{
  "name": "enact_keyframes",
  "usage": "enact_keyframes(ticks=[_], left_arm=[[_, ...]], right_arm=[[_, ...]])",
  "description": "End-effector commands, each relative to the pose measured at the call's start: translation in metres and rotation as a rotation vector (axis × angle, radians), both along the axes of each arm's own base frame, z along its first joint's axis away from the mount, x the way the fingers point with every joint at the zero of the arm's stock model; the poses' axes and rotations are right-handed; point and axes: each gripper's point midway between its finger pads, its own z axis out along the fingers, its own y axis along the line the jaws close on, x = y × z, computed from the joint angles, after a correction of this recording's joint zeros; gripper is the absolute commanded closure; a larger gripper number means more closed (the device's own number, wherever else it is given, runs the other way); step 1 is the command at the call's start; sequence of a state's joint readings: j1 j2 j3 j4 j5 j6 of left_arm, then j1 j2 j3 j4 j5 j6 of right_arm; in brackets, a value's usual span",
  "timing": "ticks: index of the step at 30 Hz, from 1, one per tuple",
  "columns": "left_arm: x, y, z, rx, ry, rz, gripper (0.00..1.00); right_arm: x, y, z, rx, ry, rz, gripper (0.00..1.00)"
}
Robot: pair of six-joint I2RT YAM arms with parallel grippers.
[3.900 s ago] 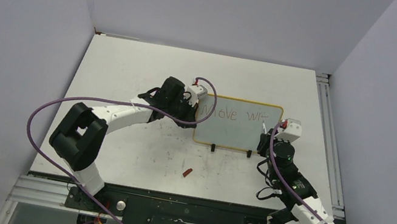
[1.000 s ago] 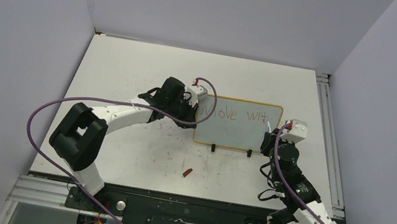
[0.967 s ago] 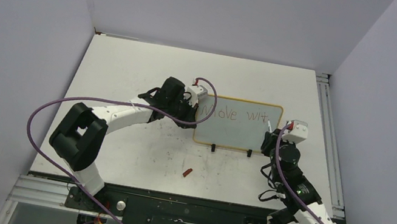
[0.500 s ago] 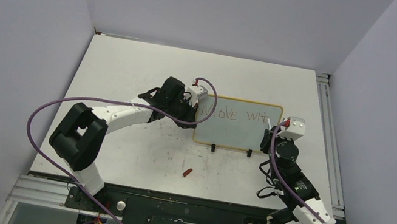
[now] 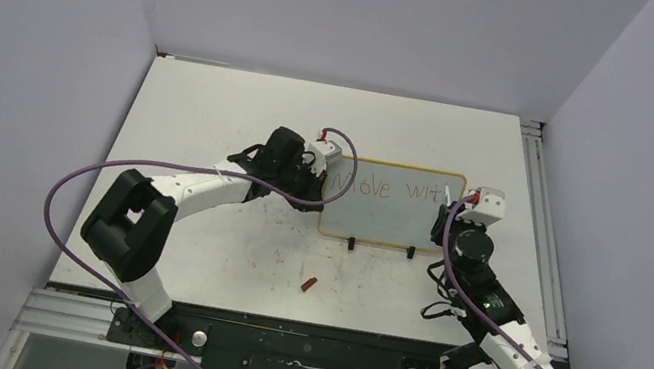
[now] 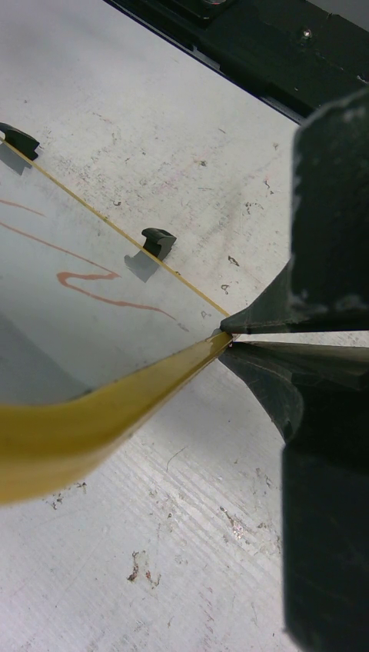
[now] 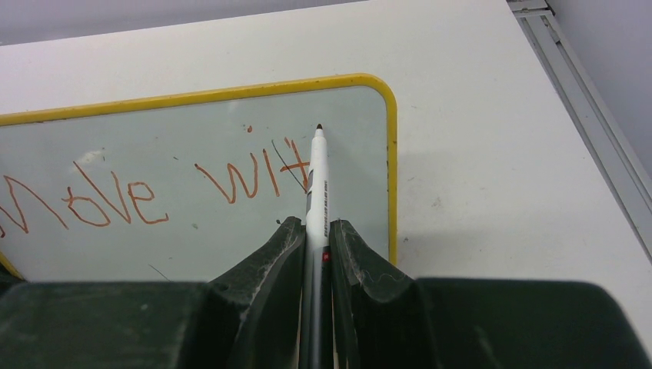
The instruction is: Write a sentence on the whiteboard
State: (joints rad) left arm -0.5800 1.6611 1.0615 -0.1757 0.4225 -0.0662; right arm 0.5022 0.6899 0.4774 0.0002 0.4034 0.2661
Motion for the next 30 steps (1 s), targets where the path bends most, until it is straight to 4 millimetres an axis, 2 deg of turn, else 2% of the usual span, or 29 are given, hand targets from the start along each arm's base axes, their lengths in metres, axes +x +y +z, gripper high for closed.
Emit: enact_keyframes(ticks=[1,13,19,30], left_arm=[[0.010,-0.008,0.036,-0.049,-0.092,-0.013,0.96],[0.010,-0.008,0.036,-0.050,-0.091,-0.014,0.96],[0.010,-0.008,0.037,-0.053,-0.093,-0.014,0.96],[0.010,-0.008,0.038,-0.057,-0.094,-0.014,0.96]], right_arm=[[0.012,-0.004,0.034,0.022,-0.093,-0.034,0.95],[0.016,-0.005,0.021,0.010,-0.049,-0.038,0.95],[0.008,-0.007,0.008,0.023,-0.007,-0.038,0.95],[-0.007,-0.003,-0.028,0.048,0.110,-0.012,0.95]])
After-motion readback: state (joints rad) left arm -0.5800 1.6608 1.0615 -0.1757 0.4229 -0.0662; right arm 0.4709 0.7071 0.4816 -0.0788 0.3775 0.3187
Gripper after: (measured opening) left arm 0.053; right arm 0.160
